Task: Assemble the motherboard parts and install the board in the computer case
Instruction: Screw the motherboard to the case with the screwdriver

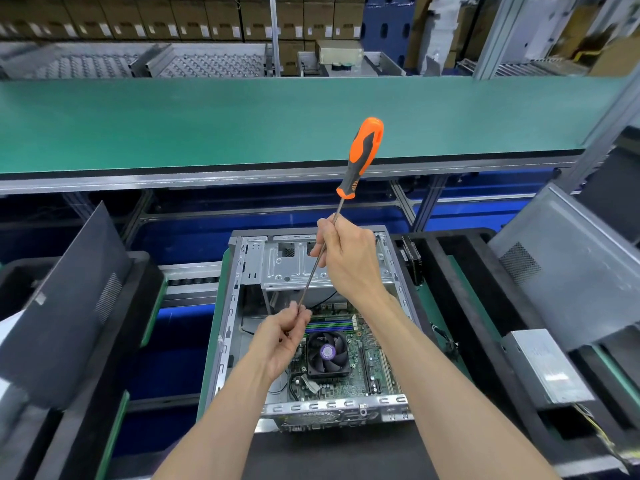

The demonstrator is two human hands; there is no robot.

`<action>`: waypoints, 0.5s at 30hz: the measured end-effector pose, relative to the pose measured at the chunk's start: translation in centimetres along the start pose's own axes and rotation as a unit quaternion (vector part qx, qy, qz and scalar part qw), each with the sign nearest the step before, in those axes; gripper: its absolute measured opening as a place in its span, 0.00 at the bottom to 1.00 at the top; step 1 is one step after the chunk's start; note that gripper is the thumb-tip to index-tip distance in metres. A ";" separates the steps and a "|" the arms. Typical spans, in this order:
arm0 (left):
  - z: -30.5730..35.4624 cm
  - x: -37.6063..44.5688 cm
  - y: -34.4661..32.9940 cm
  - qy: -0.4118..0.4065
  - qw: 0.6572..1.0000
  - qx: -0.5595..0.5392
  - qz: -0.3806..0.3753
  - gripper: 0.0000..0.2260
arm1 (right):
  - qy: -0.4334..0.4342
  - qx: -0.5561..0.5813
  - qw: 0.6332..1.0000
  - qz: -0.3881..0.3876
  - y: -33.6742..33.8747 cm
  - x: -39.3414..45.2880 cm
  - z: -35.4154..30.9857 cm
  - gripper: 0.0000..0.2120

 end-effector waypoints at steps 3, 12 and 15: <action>0.1 0.4 0.3 -0.012 1.000 -0.026 0.001 0.14 | -0.002 -0.003 1.000 0.001 0.1 0.0 0.1 0.16; 0.4 0.1 -0.1 -0.027 0.996 -0.081 -0.002 0.08 | 0.004 0.002 1.000 0.003 0.1 0.0 -0.3 0.16; 0.3 -0.1 -0.9 -0.019 0.995 -0.099 -0.024 0.08 | 0.003 0.003 1.000 0.002 0.1 0.0 -0.2 0.15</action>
Point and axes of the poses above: each hand's wrist, its own x-axis towards the middle knuckle, its own y-axis out of the back of the hand, z = x × y, the point moved 9 cm from there along x, towards the middle knuckle, and after that the axes turned 4 degrees about -z, right-handed, at the moved point
